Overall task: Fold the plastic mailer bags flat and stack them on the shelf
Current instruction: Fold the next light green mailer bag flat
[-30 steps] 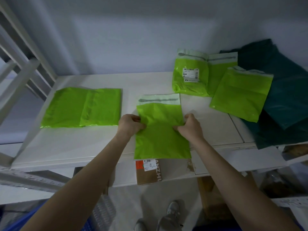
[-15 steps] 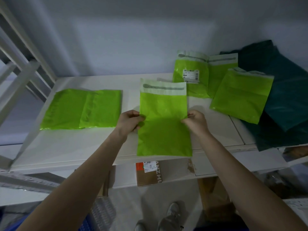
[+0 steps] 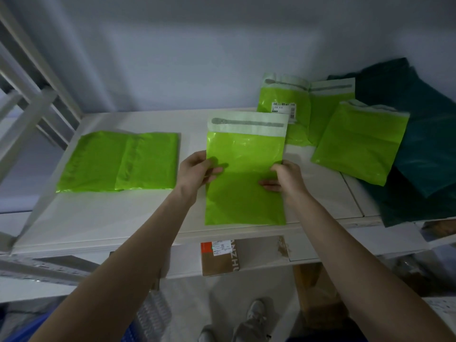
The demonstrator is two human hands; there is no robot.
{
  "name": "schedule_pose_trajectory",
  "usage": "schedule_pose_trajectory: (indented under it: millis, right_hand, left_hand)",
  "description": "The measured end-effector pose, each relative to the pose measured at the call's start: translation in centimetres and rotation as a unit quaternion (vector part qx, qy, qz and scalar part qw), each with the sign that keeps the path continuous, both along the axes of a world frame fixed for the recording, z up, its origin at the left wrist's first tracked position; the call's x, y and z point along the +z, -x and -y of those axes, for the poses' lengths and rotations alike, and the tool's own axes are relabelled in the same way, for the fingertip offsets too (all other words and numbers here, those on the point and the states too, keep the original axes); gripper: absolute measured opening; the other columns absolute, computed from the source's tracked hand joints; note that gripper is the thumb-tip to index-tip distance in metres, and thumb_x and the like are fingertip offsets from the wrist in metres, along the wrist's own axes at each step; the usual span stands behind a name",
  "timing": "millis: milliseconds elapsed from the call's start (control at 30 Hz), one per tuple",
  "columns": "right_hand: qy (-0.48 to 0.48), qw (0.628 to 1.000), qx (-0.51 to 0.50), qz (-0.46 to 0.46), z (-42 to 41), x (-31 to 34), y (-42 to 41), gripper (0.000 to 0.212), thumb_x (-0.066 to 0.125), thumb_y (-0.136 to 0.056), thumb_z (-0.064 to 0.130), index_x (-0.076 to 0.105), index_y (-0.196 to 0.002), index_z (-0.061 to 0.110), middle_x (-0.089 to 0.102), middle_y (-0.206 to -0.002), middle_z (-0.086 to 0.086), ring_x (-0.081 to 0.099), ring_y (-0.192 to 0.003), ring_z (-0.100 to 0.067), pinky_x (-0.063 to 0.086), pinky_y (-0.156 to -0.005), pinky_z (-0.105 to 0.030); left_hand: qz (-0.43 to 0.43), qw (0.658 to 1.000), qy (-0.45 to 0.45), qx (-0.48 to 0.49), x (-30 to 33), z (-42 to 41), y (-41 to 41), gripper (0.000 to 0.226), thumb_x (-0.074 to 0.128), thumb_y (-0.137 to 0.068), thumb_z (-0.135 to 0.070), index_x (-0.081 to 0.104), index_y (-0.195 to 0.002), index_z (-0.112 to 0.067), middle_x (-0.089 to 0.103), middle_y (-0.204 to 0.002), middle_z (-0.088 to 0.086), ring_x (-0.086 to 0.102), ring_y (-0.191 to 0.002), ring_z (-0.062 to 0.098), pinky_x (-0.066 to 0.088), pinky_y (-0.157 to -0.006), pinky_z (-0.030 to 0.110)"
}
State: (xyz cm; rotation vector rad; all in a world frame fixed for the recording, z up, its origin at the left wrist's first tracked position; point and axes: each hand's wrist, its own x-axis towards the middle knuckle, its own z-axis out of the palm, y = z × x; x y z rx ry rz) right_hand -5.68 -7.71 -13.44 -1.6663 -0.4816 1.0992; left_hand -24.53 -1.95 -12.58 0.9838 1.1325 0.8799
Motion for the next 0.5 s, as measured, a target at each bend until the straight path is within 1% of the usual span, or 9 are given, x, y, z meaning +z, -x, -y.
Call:
schedule_pose_trajectory:
  millis: [67,133,200,267,333,400,467,500]
  right_hand:
    - [-0.003,1.000,0.006,-0.004,-0.1,0.0,-0.1,0.020,0.040,-0.090,-0.001,0.048,-0.078,0.012,0.055,-0.079,-0.007,0.062,-0.046,-0.020,0.049,-0.043,-0.025]
    - [-0.022,1.000,0.007,-0.010,-0.2,0.0,-0.1,0.026,0.038,-0.088,-0.007,0.049,-0.076,0.013,0.056,-0.077,-0.007,0.062,-0.052,-0.021,0.049,-0.045,-0.026]
    - [-0.050,0.998,-0.005,-0.024,-0.5,0.0,-0.2,0.031,0.035,-0.085,-0.011,0.052,-0.076,0.012,0.059,-0.079,-0.008,0.062,-0.060,-0.022,0.050,-0.049,-0.025]
    - [-0.070,0.996,-0.029,-0.049,-0.9,0.0,-0.4,0.031,0.032,-0.085,-0.010,0.053,-0.076,0.011,0.060,-0.082,-0.009,0.063,-0.065,-0.019,0.050,-0.052,-0.024]
    - [-0.078,0.991,-0.060,-0.085,-1.2,0.0,-0.7,0.031,0.030,-0.089,-0.003,0.054,-0.076,0.011,0.061,-0.082,-0.008,0.064,-0.061,-0.016,0.051,-0.054,-0.021]
    - [-0.082,0.987,-0.085,-0.112,-1.3,-0.1,-1.0,0.030,0.032,-0.093,0.006,0.053,-0.073,0.011,0.058,-0.075,-0.007,0.061,-0.062,-0.017,0.051,-0.057,-0.022]
    - [-0.077,0.986,-0.088,-0.116,-1.5,-0.5,-1.3,0.033,0.037,-0.097,0.018,0.051,-0.068,0.011,0.056,-0.068,-0.006,0.055,-0.063,-0.018,0.047,-0.062,-0.025]
    - [-0.068,0.987,-0.085,-0.119,-1.6,-0.6,-1.4,0.035,0.040,-0.096,0.023,0.051,-0.066,0.011,0.056,-0.062,-0.005,0.053,-0.061,-0.017,0.045,-0.061,-0.027]
  left_hand:
    - [0.012,1.000,0.015,-0.002,-0.1,0.0,-0.3,0.021,0.050,-0.091,0.002,0.054,-0.078,-0.014,0.068,-0.065,0.001,0.067,-0.059,0.005,0.051,-0.051,0.016]
    - [0.004,1.000,0.020,-0.003,-0.2,-0.2,-0.6,0.022,0.049,-0.092,0.000,0.051,-0.075,-0.014,0.065,-0.072,0.004,0.066,-0.062,0.005,0.054,-0.056,0.018]
    - [-0.002,1.000,0.017,0.002,-0.6,-0.4,-0.8,0.018,0.048,-0.091,-0.001,0.051,-0.077,-0.012,0.062,-0.076,0.006,0.065,-0.064,0.007,0.054,-0.058,0.017]
    - [-0.013,1.000,0.004,0.008,-0.9,-0.8,-0.9,0.011,0.047,-0.090,-0.001,0.052,-0.085,-0.009,0.059,-0.077,0.007,0.061,-0.068,0.011,0.053,-0.063,0.018]
    - [-0.024,1.000,-0.014,0.011,-1.2,-1.2,-0.9,0.013,0.044,-0.088,0.001,0.052,-0.086,-0.009,0.055,-0.076,0.006,0.055,-0.071,0.014,0.050,-0.069,0.021]
    - [-0.022,1.000,-0.013,0.014,-1.3,-1.4,-0.8,0.020,0.039,-0.088,0.001,0.053,-0.078,-0.010,0.055,-0.078,0.005,0.054,-0.075,0.017,0.047,-0.072,0.021]
    - [-0.016,1.000,0.006,0.019,-1.4,-1.4,-0.6,0.030,0.032,-0.091,-0.007,0.056,-0.073,-0.010,0.059,-0.081,0.004,0.055,-0.078,0.017,0.046,-0.073,0.022]
    - [-0.018,1.000,0.012,0.020,-1.4,-1.4,-0.6,0.036,0.030,-0.093,-0.013,0.059,-0.072,-0.010,0.061,-0.082,0.003,0.056,-0.078,0.016,0.044,-0.073,0.024]
